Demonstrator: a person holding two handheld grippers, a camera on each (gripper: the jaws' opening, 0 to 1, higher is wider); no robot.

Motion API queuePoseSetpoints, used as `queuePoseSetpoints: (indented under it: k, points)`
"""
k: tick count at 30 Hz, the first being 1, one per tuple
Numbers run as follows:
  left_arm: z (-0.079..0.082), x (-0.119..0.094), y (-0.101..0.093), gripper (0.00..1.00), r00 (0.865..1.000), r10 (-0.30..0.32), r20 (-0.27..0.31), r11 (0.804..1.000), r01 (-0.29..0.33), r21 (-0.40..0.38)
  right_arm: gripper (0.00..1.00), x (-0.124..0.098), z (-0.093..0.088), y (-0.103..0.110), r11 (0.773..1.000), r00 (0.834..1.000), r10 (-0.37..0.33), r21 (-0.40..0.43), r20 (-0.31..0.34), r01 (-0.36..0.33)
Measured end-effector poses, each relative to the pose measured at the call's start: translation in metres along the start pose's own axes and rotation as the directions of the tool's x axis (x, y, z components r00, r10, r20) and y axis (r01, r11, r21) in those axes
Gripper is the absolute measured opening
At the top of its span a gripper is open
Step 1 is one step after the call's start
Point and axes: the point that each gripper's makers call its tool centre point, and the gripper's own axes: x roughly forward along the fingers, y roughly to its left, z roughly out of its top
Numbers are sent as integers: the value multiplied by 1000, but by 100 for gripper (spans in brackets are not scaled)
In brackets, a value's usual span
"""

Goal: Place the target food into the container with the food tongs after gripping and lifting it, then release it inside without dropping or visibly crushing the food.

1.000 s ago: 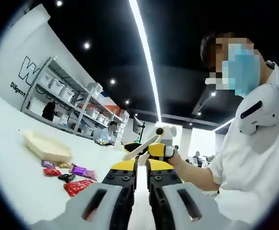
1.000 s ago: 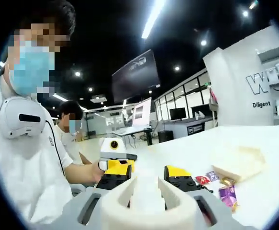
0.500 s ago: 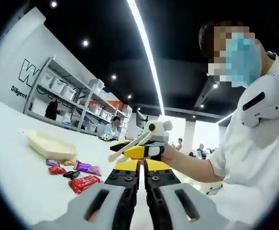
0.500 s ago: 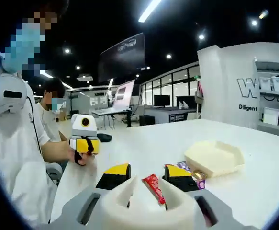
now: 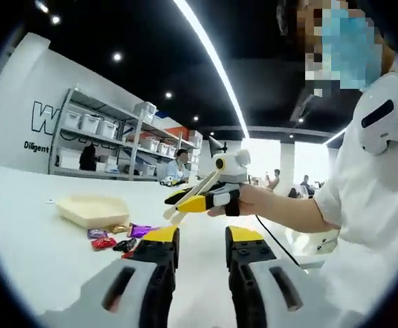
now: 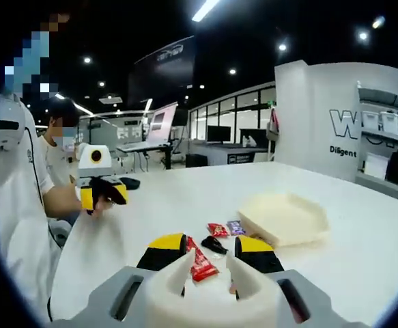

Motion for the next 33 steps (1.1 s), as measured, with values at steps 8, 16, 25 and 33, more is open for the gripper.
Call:
queuePoseSetpoints:
  k: [8, 16, 25, 33]
  points:
    - [-2, -1, 11, 46, 993, 78, -88, 995, -73, 63, 23, 3, -3, -13, 999, 999, -35, -30, -39, 34]
    - [-1, -6, 25, 62, 976, 150, -157, 985, -135, 104, 23, 6, -6, -20, 996, 994, -64, -74, -83, 58]
    - [4, -12, 30, 70, 961, 202, -188, 977, -185, 108, 23, 12, -4, -28, 995, 988, -89, -56, -127, 83]
    - [7, -14, 37, 77, 949, 234, -210, 971, -217, 100, 23, 19, -7, -37, 994, 980, -110, -24, -166, 108]
